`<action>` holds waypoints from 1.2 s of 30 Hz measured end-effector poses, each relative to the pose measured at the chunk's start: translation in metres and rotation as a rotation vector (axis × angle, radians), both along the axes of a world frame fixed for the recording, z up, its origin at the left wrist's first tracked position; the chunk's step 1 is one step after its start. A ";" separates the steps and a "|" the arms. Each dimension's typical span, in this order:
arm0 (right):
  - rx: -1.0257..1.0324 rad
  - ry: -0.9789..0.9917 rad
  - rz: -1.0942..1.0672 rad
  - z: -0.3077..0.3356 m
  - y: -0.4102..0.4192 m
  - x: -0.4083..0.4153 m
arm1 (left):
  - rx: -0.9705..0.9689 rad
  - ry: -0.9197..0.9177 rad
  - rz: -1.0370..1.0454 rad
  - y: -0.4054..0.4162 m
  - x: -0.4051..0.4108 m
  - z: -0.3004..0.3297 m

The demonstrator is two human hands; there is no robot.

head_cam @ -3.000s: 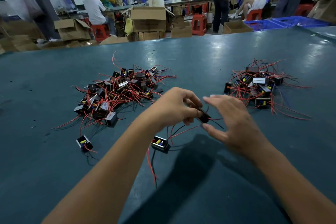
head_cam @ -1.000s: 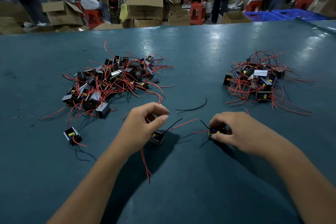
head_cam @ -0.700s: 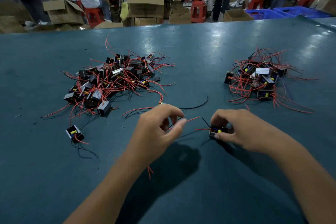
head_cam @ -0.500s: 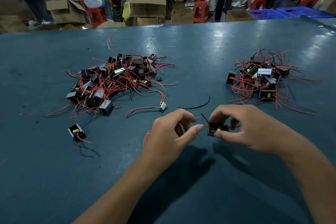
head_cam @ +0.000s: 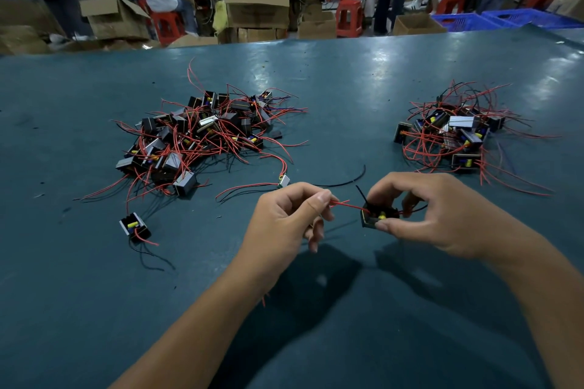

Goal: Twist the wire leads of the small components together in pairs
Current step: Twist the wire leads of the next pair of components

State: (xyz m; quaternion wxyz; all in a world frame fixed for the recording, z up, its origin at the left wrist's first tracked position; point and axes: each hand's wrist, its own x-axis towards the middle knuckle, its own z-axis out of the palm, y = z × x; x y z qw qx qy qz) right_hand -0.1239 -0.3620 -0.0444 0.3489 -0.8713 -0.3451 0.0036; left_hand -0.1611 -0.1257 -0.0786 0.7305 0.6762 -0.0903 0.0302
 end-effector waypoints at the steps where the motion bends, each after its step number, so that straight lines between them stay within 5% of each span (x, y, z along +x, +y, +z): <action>1: 0.000 0.000 0.000 0.000 0.000 0.000 | -0.006 0.006 0.002 0.000 0.000 0.000; 6: 0.011 0.014 0.006 0.000 0.000 0.000 | 0.111 -0.062 0.059 0.003 0.000 0.002; 15: 0.000 0.059 -0.027 -0.001 -0.004 0.002 | 0.672 -0.454 0.105 0.015 0.001 0.007; 24: 0.068 -0.060 -0.127 -0.004 -0.001 0.003 | 0.752 -0.588 0.193 0.027 0.004 0.014; 29: 0.080 -0.113 -0.290 -0.001 0.015 0.019 | 0.759 -0.347 0.510 0.089 0.024 0.017; 36: -0.251 -0.124 -0.279 0.012 0.077 0.096 | 1.021 0.072 0.913 0.178 0.041 -0.011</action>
